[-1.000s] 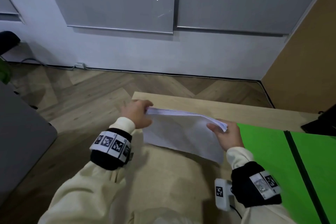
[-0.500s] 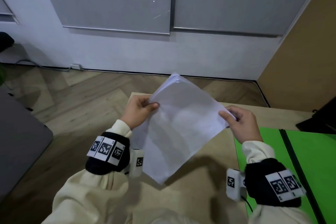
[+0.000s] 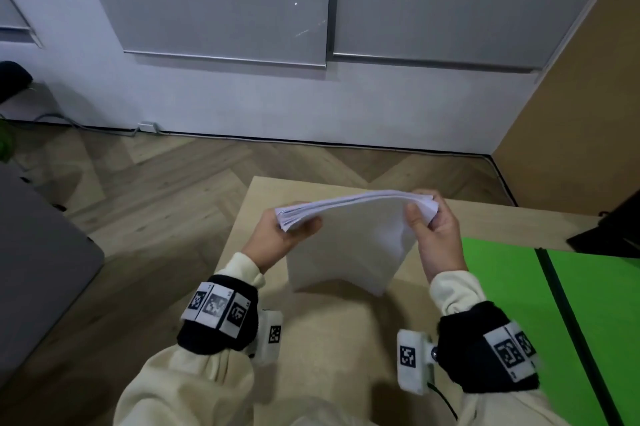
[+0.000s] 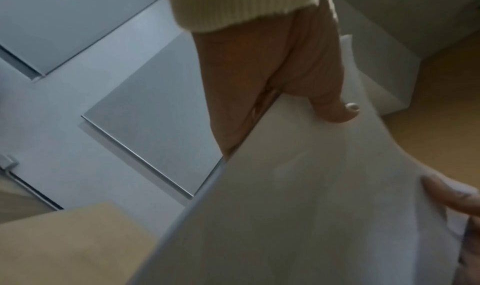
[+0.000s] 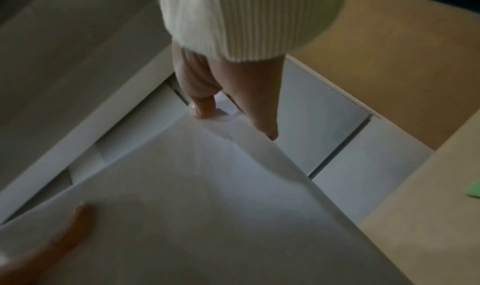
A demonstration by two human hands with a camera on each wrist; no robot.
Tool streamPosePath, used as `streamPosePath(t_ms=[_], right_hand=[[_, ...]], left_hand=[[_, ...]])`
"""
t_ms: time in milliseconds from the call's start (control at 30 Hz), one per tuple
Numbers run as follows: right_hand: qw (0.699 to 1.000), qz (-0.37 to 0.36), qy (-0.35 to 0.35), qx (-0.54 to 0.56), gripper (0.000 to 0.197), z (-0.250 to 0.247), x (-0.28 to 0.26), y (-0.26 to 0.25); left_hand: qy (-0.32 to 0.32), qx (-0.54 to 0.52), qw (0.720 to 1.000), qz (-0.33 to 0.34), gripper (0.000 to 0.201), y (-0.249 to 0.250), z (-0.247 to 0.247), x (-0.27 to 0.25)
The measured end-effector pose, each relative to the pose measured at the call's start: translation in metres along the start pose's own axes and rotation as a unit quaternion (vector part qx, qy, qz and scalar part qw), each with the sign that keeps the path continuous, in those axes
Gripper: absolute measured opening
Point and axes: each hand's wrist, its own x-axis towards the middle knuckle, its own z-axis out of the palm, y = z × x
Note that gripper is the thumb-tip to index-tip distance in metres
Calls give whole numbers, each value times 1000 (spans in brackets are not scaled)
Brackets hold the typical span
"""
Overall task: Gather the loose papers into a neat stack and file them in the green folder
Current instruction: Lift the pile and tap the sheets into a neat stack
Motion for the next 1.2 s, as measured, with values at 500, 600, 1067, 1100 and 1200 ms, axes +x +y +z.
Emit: streamPosePath(t_ms=[500,600,1067,1100,1200], right_hand=[[989,-98,82,-78,35,-4,2,-13],[988,-86,86,-95,32,-10,0,-7],[917,-238,209,-244,14,-10,-7,-1],[911,-248,210,-253,11,-10,-8,0],[918,-224,190,-266,16,-10,-8,2]], left_hand=[[20,-50,999,-4,18,7,6,14],[31,-51,998,-6,17,5,7,15],[60,-84,995,-9,14,3,15,15],[59,-85,995,-10,14,3,15,15],[55,-81,995,-16,12,1,14,16]])
